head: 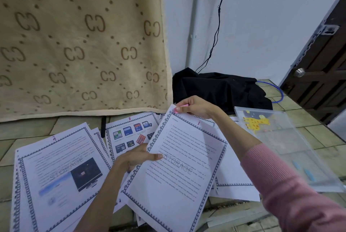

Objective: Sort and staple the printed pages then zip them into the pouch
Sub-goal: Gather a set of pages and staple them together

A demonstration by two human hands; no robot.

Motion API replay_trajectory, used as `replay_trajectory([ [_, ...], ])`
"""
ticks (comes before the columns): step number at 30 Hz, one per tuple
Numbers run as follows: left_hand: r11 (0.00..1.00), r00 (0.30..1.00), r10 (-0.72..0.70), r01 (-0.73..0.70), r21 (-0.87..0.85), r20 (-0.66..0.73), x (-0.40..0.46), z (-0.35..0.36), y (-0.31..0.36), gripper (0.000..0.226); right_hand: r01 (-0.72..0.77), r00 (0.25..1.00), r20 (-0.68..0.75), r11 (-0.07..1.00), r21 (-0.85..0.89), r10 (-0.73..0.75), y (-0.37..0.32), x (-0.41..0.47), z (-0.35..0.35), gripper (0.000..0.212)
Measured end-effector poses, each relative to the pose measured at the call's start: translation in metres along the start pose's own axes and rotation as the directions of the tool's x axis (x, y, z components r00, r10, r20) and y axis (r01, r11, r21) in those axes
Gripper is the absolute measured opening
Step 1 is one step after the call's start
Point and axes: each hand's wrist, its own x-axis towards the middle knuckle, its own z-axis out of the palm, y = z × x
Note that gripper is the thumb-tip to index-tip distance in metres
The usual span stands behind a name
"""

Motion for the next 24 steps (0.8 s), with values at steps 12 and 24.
replay_trajectory([
  [12, 1.000, 0.999, 0.021, -0.021, -0.013, 0.027, -0.002, 0.002, 0.005, 0.088, 0.018, 0.998, -0.054, 1.000, -0.025, -0.019, -0.002, 0.003, 0.003, 0.017],
  [24, 0.952, 0.820, 0.226, -0.299, -0.057, -0.526, 0.028, 0.021, 0.083, 0.038, 0.029, 0.994, -0.105, 0.995, -0.098, -0.039, 0.007, 0.008, 0.018, 0.026],
])
